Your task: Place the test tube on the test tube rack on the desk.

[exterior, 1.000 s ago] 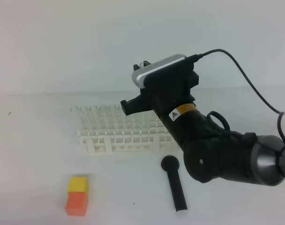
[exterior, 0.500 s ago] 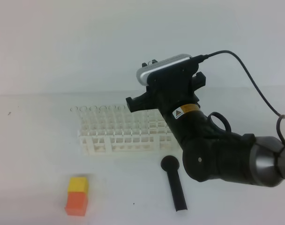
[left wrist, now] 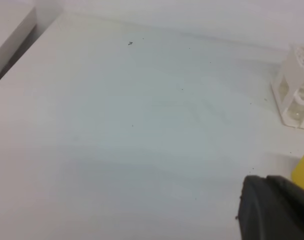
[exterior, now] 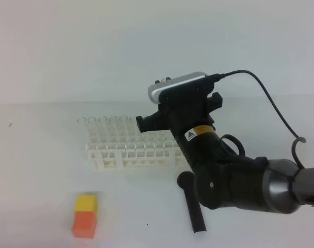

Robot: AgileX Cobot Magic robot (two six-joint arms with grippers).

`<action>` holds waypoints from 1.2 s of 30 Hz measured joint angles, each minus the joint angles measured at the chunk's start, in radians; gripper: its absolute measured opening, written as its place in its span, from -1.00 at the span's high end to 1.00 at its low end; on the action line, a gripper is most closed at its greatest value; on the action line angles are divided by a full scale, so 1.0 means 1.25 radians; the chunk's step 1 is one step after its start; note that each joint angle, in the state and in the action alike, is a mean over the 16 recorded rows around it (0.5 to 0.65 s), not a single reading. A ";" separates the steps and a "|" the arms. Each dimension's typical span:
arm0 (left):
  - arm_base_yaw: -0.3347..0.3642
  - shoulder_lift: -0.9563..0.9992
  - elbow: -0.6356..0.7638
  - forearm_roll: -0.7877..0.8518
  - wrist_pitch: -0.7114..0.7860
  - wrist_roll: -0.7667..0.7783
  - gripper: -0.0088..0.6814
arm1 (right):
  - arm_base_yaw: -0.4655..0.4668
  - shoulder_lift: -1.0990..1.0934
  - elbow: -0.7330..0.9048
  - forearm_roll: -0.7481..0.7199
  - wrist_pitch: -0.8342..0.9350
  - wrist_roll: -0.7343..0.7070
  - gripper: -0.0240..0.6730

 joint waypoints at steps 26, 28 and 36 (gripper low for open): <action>-0.001 0.003 -0.005 0.000 0.003 0.000 0.98 | 0.000 0.062 0.000 0.011 -0.021 0.046 0.58; -0.001 0.003 -0.005 0.000 0.003 0.000 0.98 | 0.000 0.070 0.000 0.011 -0.029 0.049 0.58; -0.001 0.003 -0.005 0.000 0.003 0.000 0.98 | 0.001 0.099 -0.001 0.010 -0.073 0.060 0.58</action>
